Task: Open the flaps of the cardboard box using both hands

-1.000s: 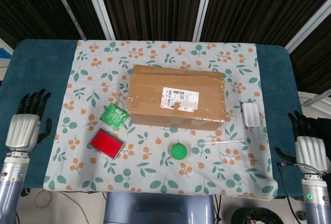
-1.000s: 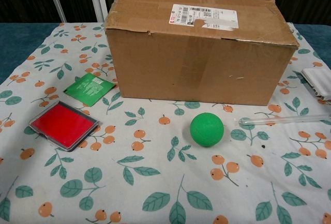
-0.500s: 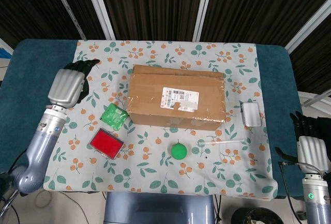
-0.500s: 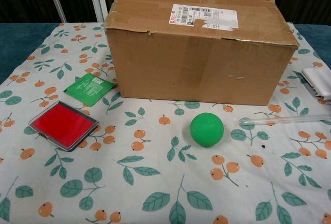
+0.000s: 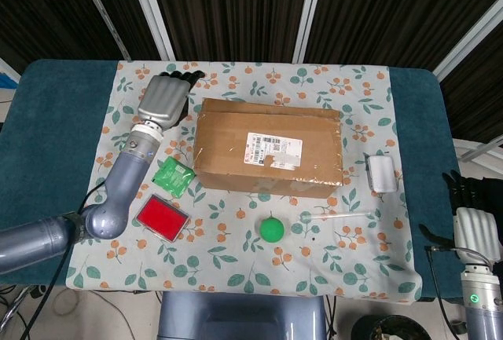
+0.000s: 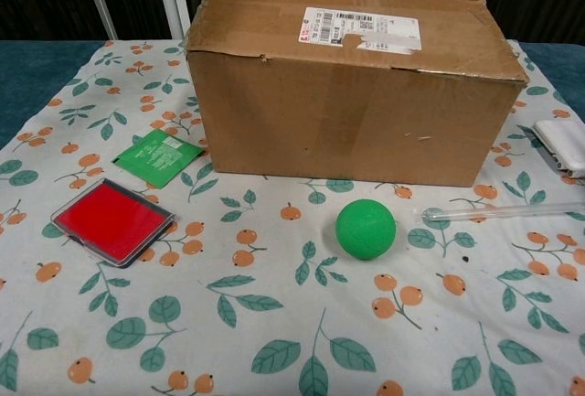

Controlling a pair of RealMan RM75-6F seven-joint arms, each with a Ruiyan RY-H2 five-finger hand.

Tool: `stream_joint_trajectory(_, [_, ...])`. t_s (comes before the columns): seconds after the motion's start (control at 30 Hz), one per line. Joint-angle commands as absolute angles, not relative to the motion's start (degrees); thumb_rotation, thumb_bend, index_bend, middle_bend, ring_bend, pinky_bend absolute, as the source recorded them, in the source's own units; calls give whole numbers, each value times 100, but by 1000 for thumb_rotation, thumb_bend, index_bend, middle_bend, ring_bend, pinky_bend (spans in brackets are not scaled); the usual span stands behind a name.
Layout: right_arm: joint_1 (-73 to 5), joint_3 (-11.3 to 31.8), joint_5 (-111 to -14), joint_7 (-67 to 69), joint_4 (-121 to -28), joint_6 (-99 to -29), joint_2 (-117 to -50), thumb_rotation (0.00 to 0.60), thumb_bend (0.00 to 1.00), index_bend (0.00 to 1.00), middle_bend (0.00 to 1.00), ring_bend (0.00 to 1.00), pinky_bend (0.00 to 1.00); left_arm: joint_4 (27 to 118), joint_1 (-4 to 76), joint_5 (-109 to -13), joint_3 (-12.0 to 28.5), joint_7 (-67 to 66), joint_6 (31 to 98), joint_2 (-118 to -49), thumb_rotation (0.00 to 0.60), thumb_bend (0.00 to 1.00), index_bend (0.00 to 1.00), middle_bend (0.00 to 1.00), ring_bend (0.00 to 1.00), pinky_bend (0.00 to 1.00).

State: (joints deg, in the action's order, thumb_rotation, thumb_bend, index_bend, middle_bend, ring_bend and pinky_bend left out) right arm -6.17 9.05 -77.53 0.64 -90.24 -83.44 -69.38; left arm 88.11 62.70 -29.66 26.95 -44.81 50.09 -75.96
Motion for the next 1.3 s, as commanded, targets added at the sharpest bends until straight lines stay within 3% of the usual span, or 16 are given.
stream_joint_trajectory(0.03, [-614,910,-7747,83,-9016,-8344,-6937,600,233,0,0,0,229,8557,6818,-2097,2509,-4795,4810,-7790,600,1000,185,285,251,335])
stream_joint_trajectory(0.6, [-625,976,-7600,182,-9088,-8251,-6896,600,233,0,0,0,229,8361,7557,-1097,2027,-4638,4708,-8026,600,1000,189,291,252,335])
stream_joint_trajectory(0.9, [-632,983,-7577,195,-9106,-8225,-6896,600,237,0,0,0,229,8443,7687,-1080,1901,-4466,4785,-8013,600,1000,300,477,371,451])
stream_joint_trajectory(1.3, [-631,974,-7573,192,-9114,-8216,-6907,600,240,0,0,0,229,9083,7515,-1479,2061,-3743,4944,-7576,600,1000,321,515,400,482])
